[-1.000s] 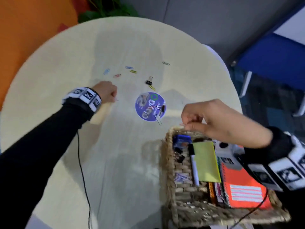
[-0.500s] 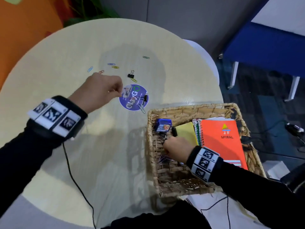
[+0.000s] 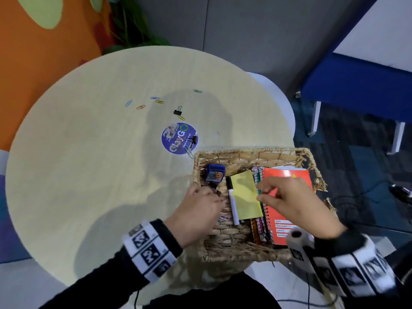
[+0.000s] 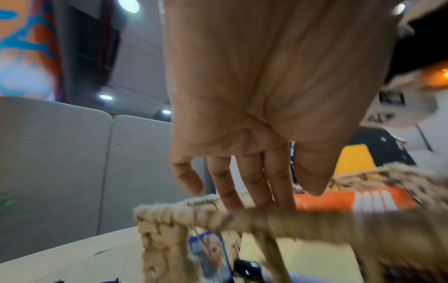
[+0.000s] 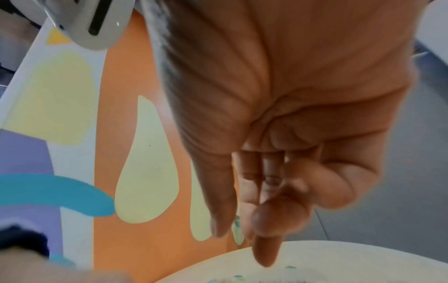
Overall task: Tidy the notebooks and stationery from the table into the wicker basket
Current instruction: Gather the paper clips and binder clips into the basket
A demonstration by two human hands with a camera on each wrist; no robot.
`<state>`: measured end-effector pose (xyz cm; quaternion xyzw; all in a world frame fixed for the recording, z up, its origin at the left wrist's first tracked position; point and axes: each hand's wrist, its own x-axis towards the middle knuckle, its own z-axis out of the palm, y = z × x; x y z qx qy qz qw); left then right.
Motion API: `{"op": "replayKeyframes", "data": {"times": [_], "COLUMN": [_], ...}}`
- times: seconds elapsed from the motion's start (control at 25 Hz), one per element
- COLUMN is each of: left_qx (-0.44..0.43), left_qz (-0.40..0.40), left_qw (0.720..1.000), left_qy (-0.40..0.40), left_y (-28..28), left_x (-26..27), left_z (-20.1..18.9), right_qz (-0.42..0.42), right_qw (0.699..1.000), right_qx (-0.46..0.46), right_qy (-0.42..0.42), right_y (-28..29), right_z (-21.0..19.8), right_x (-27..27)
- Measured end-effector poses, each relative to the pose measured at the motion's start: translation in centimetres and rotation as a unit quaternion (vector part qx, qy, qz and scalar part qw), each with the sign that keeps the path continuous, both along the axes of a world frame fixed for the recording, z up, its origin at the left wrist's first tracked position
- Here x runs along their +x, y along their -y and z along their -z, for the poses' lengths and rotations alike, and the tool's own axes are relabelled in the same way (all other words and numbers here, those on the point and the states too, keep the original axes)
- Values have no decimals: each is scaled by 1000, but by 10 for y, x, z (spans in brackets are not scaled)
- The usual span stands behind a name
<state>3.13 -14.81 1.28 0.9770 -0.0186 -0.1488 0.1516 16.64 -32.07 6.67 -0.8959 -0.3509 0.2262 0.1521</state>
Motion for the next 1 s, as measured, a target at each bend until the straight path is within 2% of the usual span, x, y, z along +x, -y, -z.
{"op": "replayKeyframes", "data": {"times": [0.12,0.32,0.44,0.52,0.6,0.64,0.68,0.72,0.8,0.92,1.0], "left_qx": [96,227,277,240,116,48,-19,-78,-144,-157,-148], "left_qz": [34,96,134,119,47,-5,-69,-144,-277,-434,-495], "left_qw": [989,946,924,946,989,999,996,982,935,858,827], "left_qy": [-105,-211,-225,-185,-74,-2,52,91,170,227,224], "left_y": [25,39,43,37,19,4,-15,-39,-94,-181,-230], "left_x": [4,13,16,15,12,10,8,7,4,4,10], "left_z": [20,37,41,40,28,18,10,4,3,14,25], "right_qz": [39,48,29,28,25,14,8,-4,-36,-88,-150], "right_qw": [997,993,994,994,993,994,995,995,992,981,975], "right_qx": [56,65,47,52,71,78,79,92,119,169,162], "right_qy": [-24,-83,-100,-93,-93,-72,-59,-41,8,30,37], "right_y": [30,45,41,35,21,10,-2,-19,-61,-152,-224], "right_z": [-19,-12,1,0,-6,-10,-16,-20,-31,-38,-25], "right_x": [-20,-36,-38,-34,-25,-19,-12,-2,17,49,67]}}
